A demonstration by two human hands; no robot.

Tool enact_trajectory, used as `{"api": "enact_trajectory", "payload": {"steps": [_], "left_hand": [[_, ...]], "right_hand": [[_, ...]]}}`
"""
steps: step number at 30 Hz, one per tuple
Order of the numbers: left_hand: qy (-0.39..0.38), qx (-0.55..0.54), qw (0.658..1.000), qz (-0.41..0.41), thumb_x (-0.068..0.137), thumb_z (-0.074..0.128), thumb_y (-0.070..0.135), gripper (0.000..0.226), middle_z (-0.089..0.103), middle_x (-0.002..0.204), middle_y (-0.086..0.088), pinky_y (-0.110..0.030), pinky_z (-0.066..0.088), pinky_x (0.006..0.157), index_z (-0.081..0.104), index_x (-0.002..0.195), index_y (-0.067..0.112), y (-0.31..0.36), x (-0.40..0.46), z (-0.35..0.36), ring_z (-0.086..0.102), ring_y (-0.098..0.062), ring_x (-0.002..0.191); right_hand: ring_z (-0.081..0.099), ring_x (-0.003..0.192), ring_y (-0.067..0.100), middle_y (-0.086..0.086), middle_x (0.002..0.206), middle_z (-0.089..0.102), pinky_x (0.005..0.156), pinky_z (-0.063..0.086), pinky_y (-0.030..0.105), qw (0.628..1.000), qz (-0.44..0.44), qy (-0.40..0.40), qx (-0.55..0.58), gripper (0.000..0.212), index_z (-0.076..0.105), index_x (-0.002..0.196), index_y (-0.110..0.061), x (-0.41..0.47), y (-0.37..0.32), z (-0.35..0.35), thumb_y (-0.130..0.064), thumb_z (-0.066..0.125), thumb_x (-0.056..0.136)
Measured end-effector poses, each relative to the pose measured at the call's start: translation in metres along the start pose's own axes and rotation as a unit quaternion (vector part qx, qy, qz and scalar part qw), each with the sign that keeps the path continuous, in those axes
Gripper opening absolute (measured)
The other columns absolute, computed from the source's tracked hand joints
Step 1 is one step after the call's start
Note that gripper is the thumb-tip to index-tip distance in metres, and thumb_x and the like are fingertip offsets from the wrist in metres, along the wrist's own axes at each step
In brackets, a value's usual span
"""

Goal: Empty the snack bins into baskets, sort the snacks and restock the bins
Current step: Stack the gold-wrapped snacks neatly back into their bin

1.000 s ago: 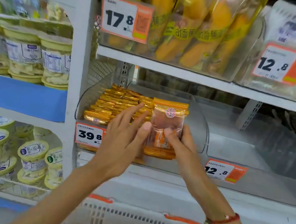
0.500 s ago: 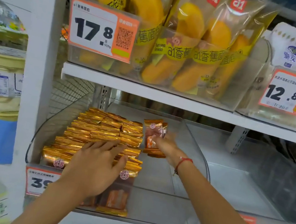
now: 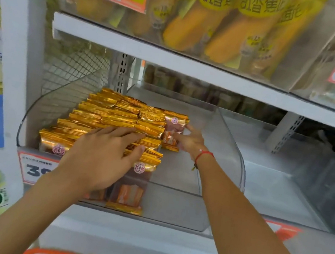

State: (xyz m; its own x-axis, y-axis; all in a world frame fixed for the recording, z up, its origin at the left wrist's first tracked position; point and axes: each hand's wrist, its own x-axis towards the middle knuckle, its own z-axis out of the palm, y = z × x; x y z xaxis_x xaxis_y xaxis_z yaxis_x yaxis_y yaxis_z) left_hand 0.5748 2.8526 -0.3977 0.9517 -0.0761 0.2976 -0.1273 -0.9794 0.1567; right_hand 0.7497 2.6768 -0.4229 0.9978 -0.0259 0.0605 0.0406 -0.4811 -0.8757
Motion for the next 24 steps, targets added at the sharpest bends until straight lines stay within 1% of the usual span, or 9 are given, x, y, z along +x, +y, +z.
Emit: {"api": "enact_trajectory", "payload": {"steps": [4,7,11,13,16,19,21,23,24], "left_hand": [[0.010,0.001,1.000,-0.003,0.084,-0.002,0.063,0.073,0.031,0.153,0.021,-0.030,0.033,0.110,0.032,0.146,0.045,0.000,-0.002,-0.001,0.034,-0.010,0.140],[0.007,0.002,1.000,-0.008,0.084,-0.001,0.062,0.073,0.032,0.153,0.021,-0.029,0.034,0.109,0.033,0.146,0.044,0.001,-0.001,-0.002,0.034,-0.009,0.140],[0.004,-0.001,1.000,-0.016,0.083,0.000,0.062,0.072,0.030,0.154,0.021,-0.029,0.033,0.110,0.032,0.146,0.045,0.002,-0.001,-0.002,0.033,-0.009,0.140],[0.003,0.000,1.000,-0.018,0.084,0.000,0.062,0.072,0.030,0.154,0.021,-0.029,0.033,0.110,0.031,0.146,0.045,0.003,-0.002,-0.003,0.033,-0.009,0.140],[0.001,0.006,1.000,-0.022,0.086,0.002,0.061,0.070,0.033,0.153,0.020,-0.028,0.035,0.109,0.033,0.146,0.043,0.003,-0.001,-0.004,0.035,-0.009,0.139],[-0.003,-0.002,1.000,-0.023,0.098,0.011,0.060,0.056,0.033,0.153,0.017,-0.031,0.034,0.109,0.033,0.147,0.042,0.003,-0.002,-0.004,0.034,-0.011,0.140],[-0.016,-0.006,1.000,-0.021,0.100,0.018,0.056,0.052,0.031,0.155,0.015,-0.034,0.032,0.111,0.029,0.148,0.041,0.003,-0.001,-0.005,0.032,-0.014,0.142],[-0.023,-0.008,0.999,-0.027,0.100,0.020,0.056,0.053,0.029,0.157,0.011,-0.036,0.030,0.112,0.028,0.149,0.040,0.003,0.001,-0.004,0.029,-0.018,0.143],[-0.019,-0.014,0.999,-0.031,0.100,0.022,0.056,0.053,0.028,0.157,0.009,-0.038,0.029,0.113,0.030,0.149,0.038,0.002,0.002,-0.003,0.028,-0.019,0.144]], "right_hand": [[0.061,0.113,0.029,0.011,0.122,0.063,0.098,0.050,0.042,1.000,0.010,0.005,-0.002,0.044,0.060,0.127,-0.011,0.005,-0.001,0.004,-0.015,0.073,0.085],[0.061,0.112,0.029,0.011,0.120,0.065,0.097,0.051,0.043,1.000,0.008,-0.009,-0.012,0.042,0.063,0.125,-0.014,0.005,0.001,0.004,-0.014,0.073,0.084],[0.058,0.117,0.031,0.012,0.132,0.058,0.096,0.052,0.046,0.998,-0.006,0.029,-0.051,0.051,0.059,0.131,-0.014,0.007,0.004,0.006,-0.021,0.075,0.083],[0.059,0.115,0.032,0.013,0.131,0.058,0.095,0.052,0.046,0.999,0.001,0.029,-0.040,0.051,0.057,0.132,-0.014,0.008,0.004,0.007,-0.019,0.074,0.084],[0.058,0.116,0.030,0.014,0.133,0.055,0.095,0.053,0.041,0.999,0.035,-0.019,-0.006,0.058,0.047,0.139,-0.013,0.007,0.001,0.005,-0.011,0.071,0.086],[0.056,0.117,0.029,0.012,0.126,0.053,0.098,0.051,0.041,0.994,0.069,-0.081,-0.026,0.066,0.033,0.143,-0.007,-0.005,-0.009,-0.002,-0.009,0.069,0.087],[0.056,0.113,0.027,0.011,0.116,0.051,0.099,0.049,0.041,0.988,0.069,-0.109,-0.080,0.060,0.034,0.139,-0.003,-0.024,-0.022,-0.011,-0.012,0.066,0.089],[0.053,0.114,0.025,0.009,0.119,0.051,0.101,0.048,0.040,0.982,0.039,-0.128,-0.132,0.060,0.035,0.139,-0.004,-0.049,-0.038,-0.021,-0.018,0.066,0.090],[0.052,0.115,0.023,0.006,0.117,0.052,0.102,0.047,0.038,0.980,0.007,-0.134,-0.148,0.056,0.040,0.137,-0.007,-0.066,-0.047,-0.026,-0.020,0.066,0.090]]}}
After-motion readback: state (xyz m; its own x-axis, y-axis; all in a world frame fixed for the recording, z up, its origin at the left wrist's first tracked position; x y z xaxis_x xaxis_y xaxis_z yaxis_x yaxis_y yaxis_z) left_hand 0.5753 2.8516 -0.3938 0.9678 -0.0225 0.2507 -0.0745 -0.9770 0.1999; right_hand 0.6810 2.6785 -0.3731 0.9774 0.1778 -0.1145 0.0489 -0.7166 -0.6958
